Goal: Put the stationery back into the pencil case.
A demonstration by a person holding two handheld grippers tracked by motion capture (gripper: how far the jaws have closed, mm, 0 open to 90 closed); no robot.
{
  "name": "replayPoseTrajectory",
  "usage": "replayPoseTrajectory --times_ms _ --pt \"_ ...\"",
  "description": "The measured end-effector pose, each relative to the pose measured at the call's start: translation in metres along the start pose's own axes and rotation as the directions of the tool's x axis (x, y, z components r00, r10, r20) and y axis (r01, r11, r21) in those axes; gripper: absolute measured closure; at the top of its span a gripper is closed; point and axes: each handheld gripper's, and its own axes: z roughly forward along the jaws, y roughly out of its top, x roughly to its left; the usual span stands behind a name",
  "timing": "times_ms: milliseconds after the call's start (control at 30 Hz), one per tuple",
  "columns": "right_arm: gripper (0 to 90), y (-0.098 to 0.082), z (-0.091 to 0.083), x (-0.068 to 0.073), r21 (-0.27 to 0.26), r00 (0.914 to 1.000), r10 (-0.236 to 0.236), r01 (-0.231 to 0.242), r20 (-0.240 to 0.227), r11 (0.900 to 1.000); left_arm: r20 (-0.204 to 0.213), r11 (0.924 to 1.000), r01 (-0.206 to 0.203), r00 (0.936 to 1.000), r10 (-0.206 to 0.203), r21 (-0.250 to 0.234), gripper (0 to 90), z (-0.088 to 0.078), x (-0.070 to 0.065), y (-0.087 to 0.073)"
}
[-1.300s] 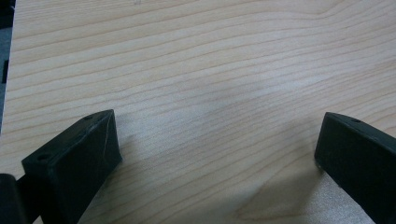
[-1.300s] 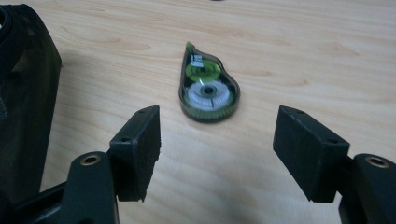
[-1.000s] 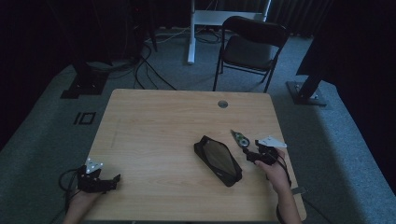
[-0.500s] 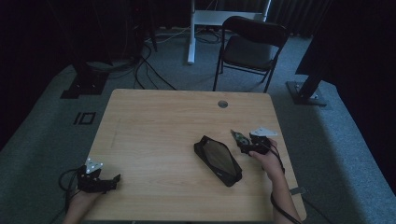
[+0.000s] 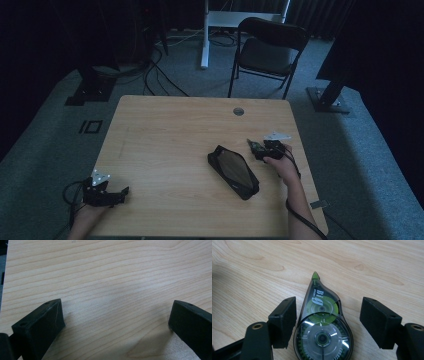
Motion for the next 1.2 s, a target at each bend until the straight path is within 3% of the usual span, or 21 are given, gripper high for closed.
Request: replayPoseTrajectory --times_ms 133,367,567,667,900,1200 --pt "35.5 0.002 0.004 0.000 0.005 0.9999 -0.011 0.011 -0.006 1.000 0.000 1.0000 0.000 1.0000 0.000 0.000 0.0 0.000 0.000 0.000" --pt "36.9 0.004 0.007 0.002 0.025 0.9990 -0.021 0.022 -0.039 0.999 0.000 1.0000 0.000 1.0000 0.000 0.000 0.0 0.000 0.000 0.000" --pt "39.0 0.005 0.008 0.003 0.026 0.9999 0.000 0.000 -0.017 1.000 0.000 1.0000 0.000 1.0000 0.000 -0.001 0.0 0.000 0.000 0.000" --pt "48.7 0.006 0.009 0.006 0.017 0.9999 0.015 -0.015 -0.001 1.000 0.000 1.0000 0.000 1.0000 0.000 0.000 0.0 0.000 0.000 0.000" --pt "50.2 0.008 0.007 0.010 0.044 0.9995 0.019 -0.020 0.023 0.999 0.000 1.0000 0.000 1.0000 0.000 0.000 0.0 0.000 0.000 0.000" --pt "50.7 0.010 -0.006 0.014 0.073 0.9990 0.043 -0.044 0.008 0.996 0.000 1.0000 0.000 1.0000 0.000 0.000 0.0 0.000 0.000 0.000"
